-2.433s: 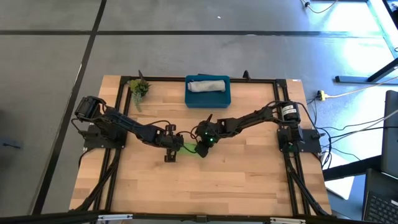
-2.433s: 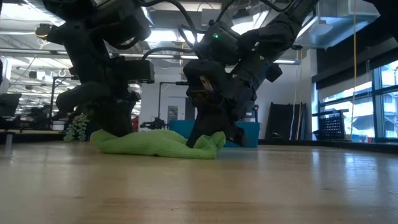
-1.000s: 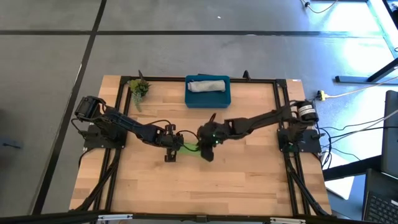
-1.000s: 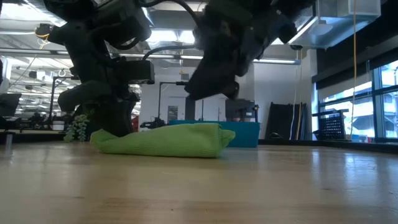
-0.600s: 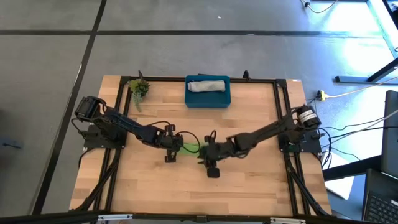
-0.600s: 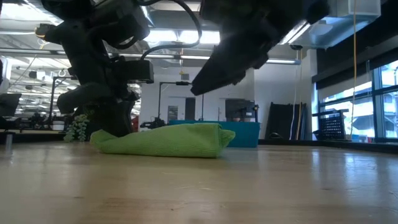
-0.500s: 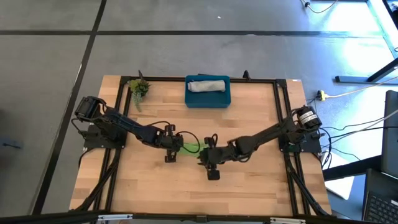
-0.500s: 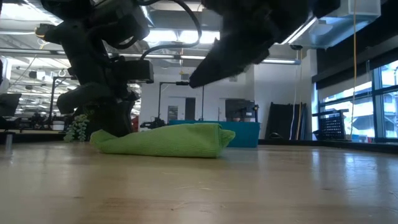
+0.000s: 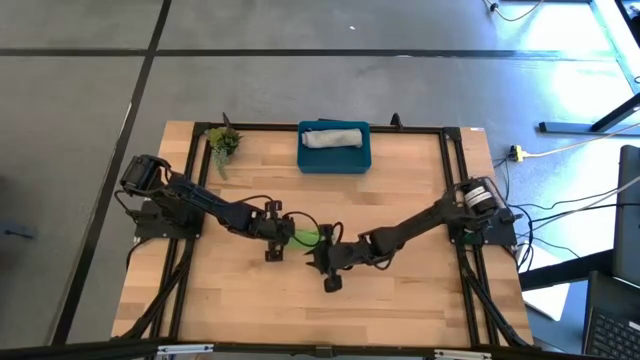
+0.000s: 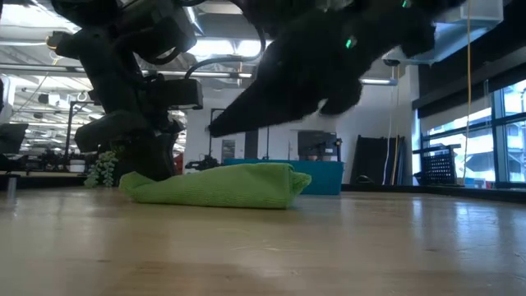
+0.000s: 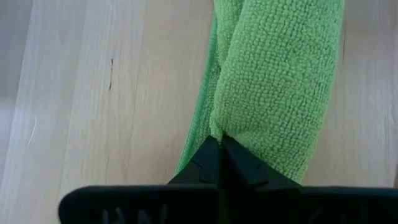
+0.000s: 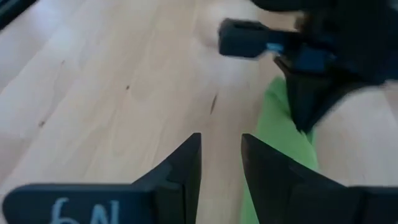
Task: Roll microfiber towels into tight, uniform cylinder then place into a basket
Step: Roll the green microfiber cloth
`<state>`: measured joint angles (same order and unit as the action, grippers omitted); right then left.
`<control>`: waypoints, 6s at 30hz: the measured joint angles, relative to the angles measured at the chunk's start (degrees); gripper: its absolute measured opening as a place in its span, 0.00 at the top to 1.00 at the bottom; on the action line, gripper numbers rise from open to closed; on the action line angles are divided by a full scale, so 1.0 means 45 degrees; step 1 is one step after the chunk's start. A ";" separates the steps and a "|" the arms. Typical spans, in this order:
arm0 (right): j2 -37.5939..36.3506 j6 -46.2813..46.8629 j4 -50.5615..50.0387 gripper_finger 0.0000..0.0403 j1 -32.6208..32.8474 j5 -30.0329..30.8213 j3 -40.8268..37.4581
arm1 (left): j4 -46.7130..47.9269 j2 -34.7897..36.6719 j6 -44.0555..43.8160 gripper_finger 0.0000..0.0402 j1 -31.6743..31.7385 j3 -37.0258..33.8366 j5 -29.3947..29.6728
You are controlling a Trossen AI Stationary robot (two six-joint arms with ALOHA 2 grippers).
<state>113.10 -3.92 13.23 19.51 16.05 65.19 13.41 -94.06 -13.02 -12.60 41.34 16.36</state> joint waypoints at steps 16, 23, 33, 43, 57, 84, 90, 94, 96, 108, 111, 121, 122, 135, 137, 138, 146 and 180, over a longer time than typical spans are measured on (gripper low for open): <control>0.0734 0.2070 0.1113 0.71 -0.1215 0.0317 -0.0010 | 0.0004 -0.0005 0.0012 1.00 -0.0168 0.0015 0.0341; 0.0734 0.2148 0.1113 0.71 -0.1215 -0.0260 -0.0010 | -0.0200 -0.0005 0.0015 1.00 -0.0171 0.0010 0.0505; 0.0739 0.2155 0.1108 0.71 -0.1215 -0.0490 -0.0010 | -0.0244 -0.0005 0.0010 1.00 -0.0171 0.0015 0.0539; 0.0739 0.2155 0.1096 0.71 -0.1215 -0.0490 -0.0010 | -0.0254 -0.0005 0.0015 1.00 -0.0171 0.0015 0.0568; 0.0744 0.2472 0.1181 0.71 -0.1394 0.0229 -0.0010 | -0.0259 0.0000 0.0010 1.00 -0.0166 0.0017 0.0578; 0.1120 0.2818 0.1106 0.03 -0.1576 0.1195 -0.0010 | -0.0259 0.0000 0.0000 1.00 -0.0157 0.0019 0.0588; 0.1684 0.3280 0.1242 0.01 -0.1911 0.0984 -0.0010 | -0.0332 0.0005 0.0005 1.00 -0.0157 0.0019 0.0597; 0.2106 0.4010 0.1276 0.01 -0.2098 0.0226 -0.0005 | -0.0521 -0.0005 0.0001 1.00 -0.0133 0.0024 0.0740; 0.2274 0.4332 0.1416 0.01 -0.2138 -0.0123 0.0000 | -0.0668 -0.0005 0.0010 1.00 -0.0137 0.0015 0.0763; 0.2419 0.4328 0.1598 0.01 -0.2133 -0.0247 0.0005 | -0.0938 -0.0015 0.0005 1.00 -0.0142 0.0005 0.0680; 0.2422 0.4592 0.1608 0.01 -0.2091 -0.0261 0.0005 | -0.0944 -0.0012 0.0010 1.00 -0.0147 0.0005 0.0670; 0.2395 0.5138 0.1928 0.01 -0.1856 -0.0860 -0.0003 | -0.1007 -0.0010 0.0010 1.00 -0.0147 0.0010 0.0615; 0.2380 0.5184 0.1985 0.01 -0.1856 -0.0945 -0.0007 | -0.1007 -0.0010 0.0010 1.00 -0.0147 0.0010 0.0614; 0.2322 0.5426 0.1738 0.01 -0.1924 -0.1649 0.0000 | -0.1099 -0.0005 0.0009 1.00 -0.0152 0.0019 0.0549; 0.2322 0.5369 0.1635 0.01 -0.1924 -0.1578 0.0010 | -0.1118 -0.0005 0.0005 1.00 -0.0152 0.0019 0.0549; 0.2322 0.5337 0.1557 0.01 -0.1919 -0.1578 0.0019 | -0.1123 -0.0005 0.0006 1.00 -0.0152 0.0019 0.0553; 0.2337 0.5087 0.1263 0.01 -0.1880 -0.1269 0.0029 | -0.1133 -0.0005 0.0010 1.00 -0.0157 0.0019 0.0564; 0.2356 0.5205 0.0884 0.78 -0.1904 -0.0683 -0.0019 | -0.1186 -0.0005 0.0007 1.00 -0.0157 0.0019 0.0586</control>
<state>123.70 19.51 17.21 10.94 12.97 65.10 8.08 -94.08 -12.98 -13.30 41.43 19.00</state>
